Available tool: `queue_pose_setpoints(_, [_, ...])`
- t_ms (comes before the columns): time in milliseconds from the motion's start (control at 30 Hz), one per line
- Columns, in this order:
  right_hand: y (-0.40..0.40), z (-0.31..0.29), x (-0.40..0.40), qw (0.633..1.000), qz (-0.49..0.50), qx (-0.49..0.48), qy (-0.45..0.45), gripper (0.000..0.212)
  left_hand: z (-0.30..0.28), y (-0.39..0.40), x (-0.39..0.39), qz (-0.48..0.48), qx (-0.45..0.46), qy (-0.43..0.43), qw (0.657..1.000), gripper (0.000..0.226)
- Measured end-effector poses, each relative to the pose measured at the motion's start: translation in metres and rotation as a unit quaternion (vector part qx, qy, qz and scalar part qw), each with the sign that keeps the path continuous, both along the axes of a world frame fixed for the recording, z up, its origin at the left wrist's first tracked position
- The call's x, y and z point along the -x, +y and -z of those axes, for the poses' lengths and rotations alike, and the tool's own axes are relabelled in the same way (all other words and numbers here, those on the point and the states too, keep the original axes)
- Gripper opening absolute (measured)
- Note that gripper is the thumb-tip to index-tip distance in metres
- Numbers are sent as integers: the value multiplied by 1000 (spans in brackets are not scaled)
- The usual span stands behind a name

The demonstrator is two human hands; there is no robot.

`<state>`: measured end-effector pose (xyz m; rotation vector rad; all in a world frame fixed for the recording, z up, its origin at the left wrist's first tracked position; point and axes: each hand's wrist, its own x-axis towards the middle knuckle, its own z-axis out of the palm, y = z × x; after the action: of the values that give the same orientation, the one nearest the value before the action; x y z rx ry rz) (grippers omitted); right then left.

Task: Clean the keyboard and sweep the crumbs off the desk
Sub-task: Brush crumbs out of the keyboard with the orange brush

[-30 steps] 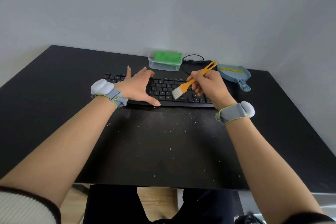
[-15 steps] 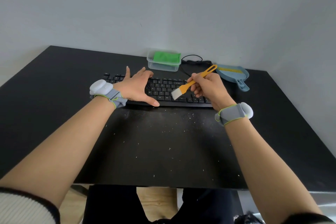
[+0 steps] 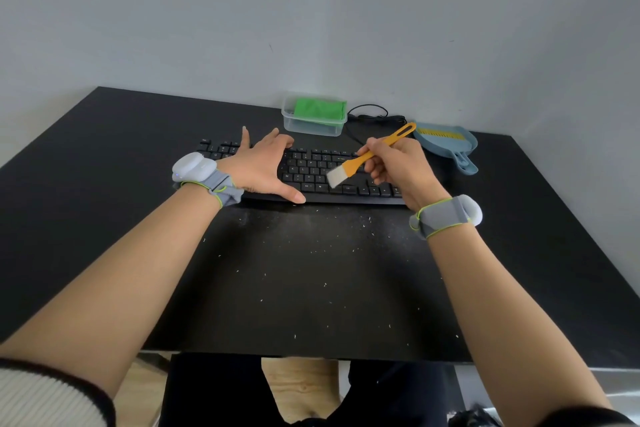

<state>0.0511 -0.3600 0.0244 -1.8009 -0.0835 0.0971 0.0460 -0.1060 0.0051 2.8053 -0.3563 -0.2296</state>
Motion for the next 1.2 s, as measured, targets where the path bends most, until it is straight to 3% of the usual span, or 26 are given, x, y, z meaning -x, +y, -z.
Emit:
queue_pose_setpoints(167, [9, 10, 1, 993, 20, 104, -43, 32, 2, 0, -1, 1, 0, -1, 1000, 122])
queue_pose_setpoints(300, [18, 4, 4, 999, -24, -1, 35, 31, 2, 0, -1, 2, -2, -1, 1000, 121])
queue_pose_setpoints(400, [13, -3, 3, 999, -16, -26, 24, 32, 1, 1, 0, 3, 4, -3, 1000, 121])
queue_pose_setpoints(600, [16, 1, 2, 989, 11, 129, -69, 31, 3, 12, 4, 4, 29, -5, 1000, 123])
queue_pose_setpoints(900, [24, 0, 3, 981, -9, 170, -91, 30, -4, 77, 16, -54, 2, 14, 998, 125])
queue_pose_setpoints(1000, [34, 4, 5, 986, -2, 151, -70, 30, -1, 78, 15, -54, 6, 15, 998, 127])
queue_pose_setpoints(1133, [36, 0, 6, 999, -18, 9, 27, 31, -2, 74, 13, -49, -1, 13, 999, 128])
queue_pose_setpoints(1200, [30, -5, 5, 1000, -7, -8, 23, 31, -2, 75, 14, -51, -1, 13, 999, 128])
